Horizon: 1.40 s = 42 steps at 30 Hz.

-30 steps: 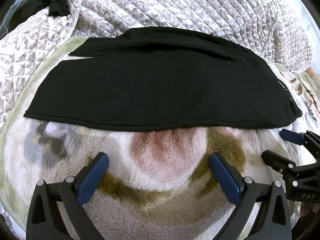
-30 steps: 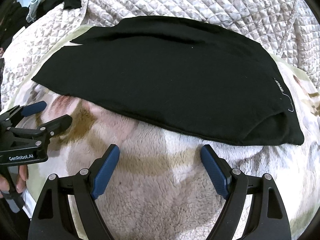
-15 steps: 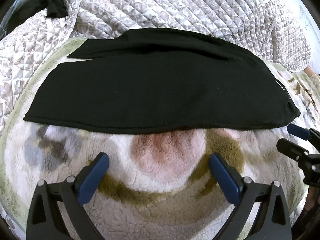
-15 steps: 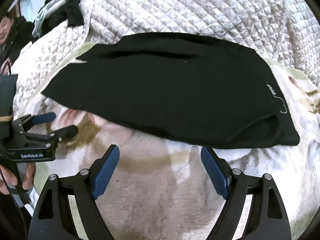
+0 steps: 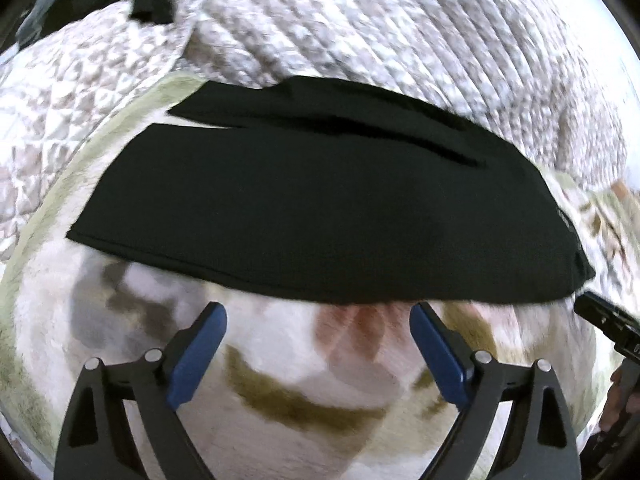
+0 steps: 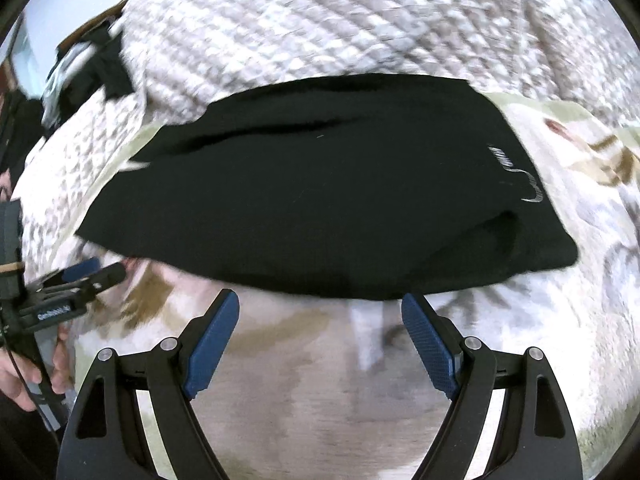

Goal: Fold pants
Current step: 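Lower both grippers onto one end of the black pants and close them, then lift the held pants end with both grippers and fold it over the pants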

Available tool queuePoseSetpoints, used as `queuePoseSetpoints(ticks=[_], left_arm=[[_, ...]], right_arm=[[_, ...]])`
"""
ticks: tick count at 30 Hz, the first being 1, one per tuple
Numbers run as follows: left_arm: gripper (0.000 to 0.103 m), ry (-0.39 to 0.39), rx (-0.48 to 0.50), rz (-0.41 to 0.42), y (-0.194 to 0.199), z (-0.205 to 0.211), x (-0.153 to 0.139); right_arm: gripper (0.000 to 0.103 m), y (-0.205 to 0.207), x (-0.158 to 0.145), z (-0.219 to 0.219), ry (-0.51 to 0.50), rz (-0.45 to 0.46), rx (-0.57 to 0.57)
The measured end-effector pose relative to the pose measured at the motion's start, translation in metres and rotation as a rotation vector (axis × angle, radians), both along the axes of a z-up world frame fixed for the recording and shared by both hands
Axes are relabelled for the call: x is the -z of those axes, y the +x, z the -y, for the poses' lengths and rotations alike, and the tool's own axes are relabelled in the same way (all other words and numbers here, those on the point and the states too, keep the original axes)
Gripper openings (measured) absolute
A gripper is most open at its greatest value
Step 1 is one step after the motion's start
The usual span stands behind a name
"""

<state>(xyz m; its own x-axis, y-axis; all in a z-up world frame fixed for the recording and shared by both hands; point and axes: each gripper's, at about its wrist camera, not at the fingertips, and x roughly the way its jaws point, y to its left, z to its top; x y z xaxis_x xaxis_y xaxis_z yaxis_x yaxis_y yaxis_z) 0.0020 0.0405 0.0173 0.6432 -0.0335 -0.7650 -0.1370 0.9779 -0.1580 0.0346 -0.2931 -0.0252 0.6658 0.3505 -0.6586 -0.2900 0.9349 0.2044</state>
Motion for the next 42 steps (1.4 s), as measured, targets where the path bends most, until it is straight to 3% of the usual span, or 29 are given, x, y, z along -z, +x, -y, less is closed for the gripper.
queuePoseSetpoints(ticks=[5, 8, 10, 13, 16, 18, 23, 25, 26, 28, 31, 36, 42], left_arm=[[0.092, -0.147, -0.058, 0.000, 0.004, -0.032, 0.004], [0.092, -0.252, -0.104, 0.027, 0.009, -0.052, 0.004], [0.084, -0.322, -0.155, 0.043, 0.012, -0.067, 0.006], [0.075, -0.363, -0.212, 0.071, 0.016, -0.083, 0.007], [0.070, -0.356, -0.249, 0.097, 0.019, -0.093, 0.007], [0.066, -0.352, -0.271, 0.109, 0.020, -0.097, 0.007], [0.048, -0.327, -0.321, 0.113, 0.023, -0.107, 0.008], [0.040, -0.292, -0.329, 0.115, 0.028, -0.107, 0.007], [0.035, -0.280, -0.337, 0.111, 0.030, -0.108, 0.008], [0.013, -0.255, -0.365, 0.097, 0.036, -0.111, 0.009], [0.004, -0.245, -0.379, 0.078, 0.037, -0.113, 0.008], [0.004, -0.209, -0.352, 0.079, 0.023, -0.104, -0.015], [0.004, -0.181, -0.309, 0.097, -0.030, -0.098, -0.045]], right_arm=[[0.083, 0.014, -0.001, 0.038, 0.111, -0.050, 0.117], [0.083, 0.026, 0.006, 0.060, 0.229, -0.099, 0.175], [0.083, 0.034, 0.012, 0.075, 0.342, -0.122, 0.214], [0.083, 0.044, 0.014, 0.090, 0.454, -0.113, 0.264], [0.082, 0.053, 0.017, 0.101, 0.516, -0.093, 0.307], [0.077, 0.059, 0.017, 0.104, 0.541, -0.096, 0.323], [0.046, 0.063, 0.020, 0.110, 0.517, -0.094, 0.365], [0.026, 0.064, 0.022, 0.114, 0.518, -0.097, 0.386], [0.022, 0.065, 0.024, 0.117, 0.523, -0.097, 0.390], [0.014, 0.068, 0.026, 0.121, 0.534, -0.101, 0.396], [0.003, 0.070, 0.025, 0.120, 0.513, -0.100, 0.398], [0.001, 0.057, 0.005, 0.120, 0.515, -0.059, 0.390], [0.001, 0.016, -0.011, 0.130, 0.492, -0.049, 0.385]])
